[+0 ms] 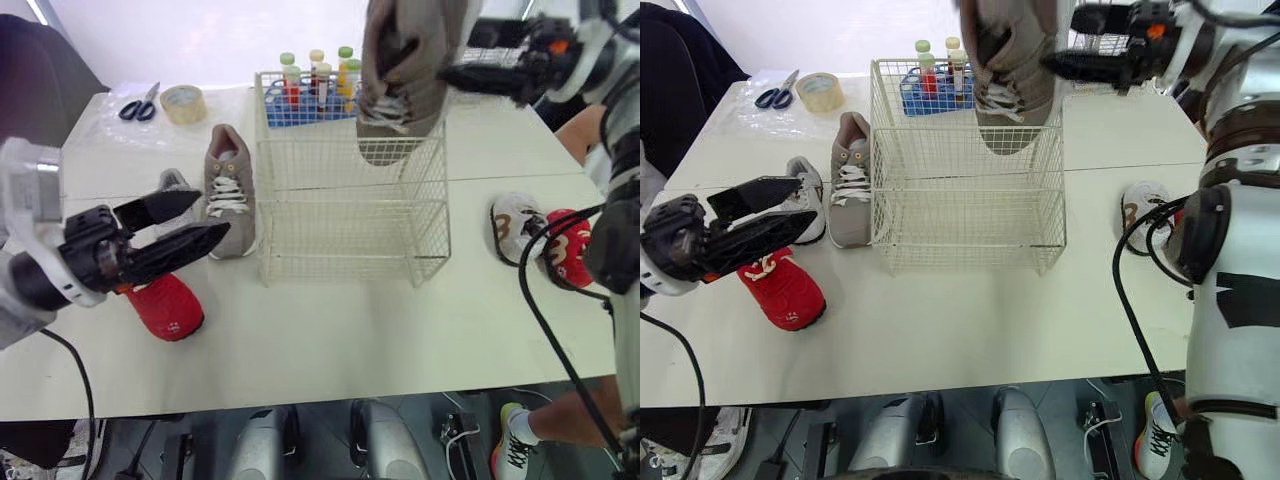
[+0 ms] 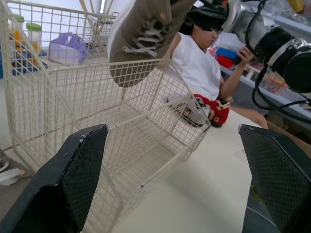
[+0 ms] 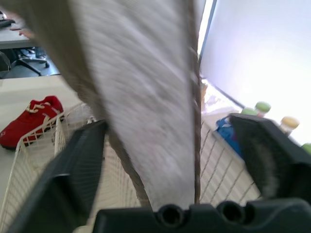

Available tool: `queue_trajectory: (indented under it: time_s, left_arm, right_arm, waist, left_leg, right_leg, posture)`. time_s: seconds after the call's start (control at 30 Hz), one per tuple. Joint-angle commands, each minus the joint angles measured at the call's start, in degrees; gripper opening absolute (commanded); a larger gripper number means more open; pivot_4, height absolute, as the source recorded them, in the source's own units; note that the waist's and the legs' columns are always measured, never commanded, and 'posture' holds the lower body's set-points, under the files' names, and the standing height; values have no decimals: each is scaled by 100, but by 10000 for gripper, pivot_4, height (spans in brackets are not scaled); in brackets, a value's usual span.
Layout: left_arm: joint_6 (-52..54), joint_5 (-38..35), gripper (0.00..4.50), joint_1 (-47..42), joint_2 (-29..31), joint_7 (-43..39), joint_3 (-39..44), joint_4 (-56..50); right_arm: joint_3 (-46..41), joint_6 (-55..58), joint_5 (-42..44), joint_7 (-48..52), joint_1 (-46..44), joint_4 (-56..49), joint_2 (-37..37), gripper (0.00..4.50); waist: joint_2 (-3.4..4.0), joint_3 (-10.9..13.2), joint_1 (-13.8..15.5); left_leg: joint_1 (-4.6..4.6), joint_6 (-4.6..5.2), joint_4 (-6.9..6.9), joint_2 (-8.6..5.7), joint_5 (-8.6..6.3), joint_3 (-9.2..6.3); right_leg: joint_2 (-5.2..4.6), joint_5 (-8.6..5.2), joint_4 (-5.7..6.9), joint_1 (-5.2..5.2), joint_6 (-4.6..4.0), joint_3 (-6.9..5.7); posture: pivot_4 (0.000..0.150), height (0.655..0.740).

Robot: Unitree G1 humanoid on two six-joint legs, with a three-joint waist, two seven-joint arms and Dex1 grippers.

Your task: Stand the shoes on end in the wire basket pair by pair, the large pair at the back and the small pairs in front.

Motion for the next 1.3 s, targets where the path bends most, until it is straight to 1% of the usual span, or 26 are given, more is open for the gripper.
queue_trajectory:
  time_s: [0.03,0.2,0.4,0.53,0.57,0.63,0.7,0.8,0.83,0.9,0.97,1.0,1.1,1.2,1.3]
  left_arm:
    - [-138,-17,45000,-83,-20,22,60,-53]
    - [-189,104,45000,-244,-141,31,-168,25]
    - [-227,262,45000,-408,-242,11,-396,79]
    - [-231,345,45000,-390,-275,8,-396,79]
    - [-236,368,45000,-375,-289,23,-388,67]
    - [-254,395,45000,-356,-333,78,-373,48]
    - [-264,370,45000,-402,-365,121,-404,50]
    - [-243,377,45000,-582,-354,98,-523,143]
    - [-236,398,45000,-659,-349,63,-569,202]
    - [-232,510,45000,-887,-376,-12,-760,364]
    - [-244,669,45000,-1116,-463,-95,-1002,507]
    - [-255,747,45000,-1234,-532,-125,-1128,563]
    - [-287,952,45000,-1530,-785,-161,-1425,666]
    - [-325,1108,45000,-1609,-996,-248,-1538,710]
    - [-358,1253,45000,-1649,-1155,-304,-1588,747]
  right_arm:
    - [-116,-73,-22,-210,-150,-89,-131,44276]
    - [-235,-123,20,-549,-114,-90,-185,44276]
    - [-395,-1,104,-678,-97,-131,-296,44276]
    - [-477,35,236,-696,3,-585,-226,44276]
    - [-463,33,261,-747,130,-864,-169,44276]
    - [-498,342,517,-1068,793,-2246,72,44276]
    - [-537,1079,836,-1632,1610,-3935,332,44276]
    - [-549,2290,1156,-2761,2578,-6128,724,44276]
    - [-553,2601,1221,-3139,2789,-6687,859,44276]
    - [-538,3031,1202,-3926,3037,-7478,1132,44276]
    - [-453,3246,1035,-4594,3170,-7924,1329,44276]
    - [-331,3164,847,-4827,3253,-8058,1347,44276]
    - [-110,3121,604,-5430,3404,-8211,1507,44276]
    - [177,3153,387,-5808,3568,-8388,1608,44276]
    - [349,3082,213,-5935,3724,-8450,1495,44276]
  waist:
    - [0,0,15]
    - [0,0,29]
    - [0,0,27]
    - [0,0,23]
    - [0,0,22]
    - [-4,-3,24]
    - [-5,-4,19]
    - [-3,-3,52]
    - [-1,-2,87]
    - [-1,-2,152]
    - [-3,-4,201]
    - [-8,-7,217]
    - [-37,-25,230]
    - [-38,-25,194]
    - [-38,-25,176]
  left_leg:
    - [-1,0,1,0,0,0]
    - [-2,1,18,-1,-1,-7]
    - [-2,2,29,0,-2,-10]
    - [-2,4,34,0,-2,-11]
    - [-2,4,35,1,-2,-11]
    - [-2,4,40,3,-2,-13]
    - [1,4,44,7,-2,-23]
    - [0,3,53,9,-2,-30]
    - [-1,2,55,8,-1,-30]
    - [-2,1,56,8,-1,-29]
    - [-1,1,58,5,-1,-30]
    - [-1,1,59,2,-1,-32]
    - [1,4,61,-4,-2,-33]
    - [1,6,63,-4,-2,-32]
    - [1,7,63,3,-1,-34]
  right_leg:
    - [-1,0,0,0,0,0]
    - [0,0,0,11,0,-6]
    - [4,0,3,16,1,-8]
    - [4,0,4,18,1,-8]
    - [4,0,5,18,1,-8]
    - [5,0,7,21,1,-10]
    - [5,0,7,32,2,-12]
    - [3,0,21,31,2,-15]
    - [3,0,24,28,2,-15]
    - [3,0,28,25,2,-17]
    - [8,0,31,25,2,-23]
    - [13,0,30,29,2,-24]
    - [16,1,23,37,2,-24]
    - [17,1,23,40,2,-23]
    - [26,1,23,39,3,-24]
  posture:
    - [1500,7371]
    - [1500,7371]
    - [1500,7371]
    - [1500,7371]
    - [1500,7371]
    - [1500,7371]
    - [1500,7371]
    - [1500,7371]
    - [1500,7371]
    - [1500,7371]
    - [1500,7371]
    - [1500,7371]
    - [1500,7371]
    - [1500,7371]
    - [1500,7371]
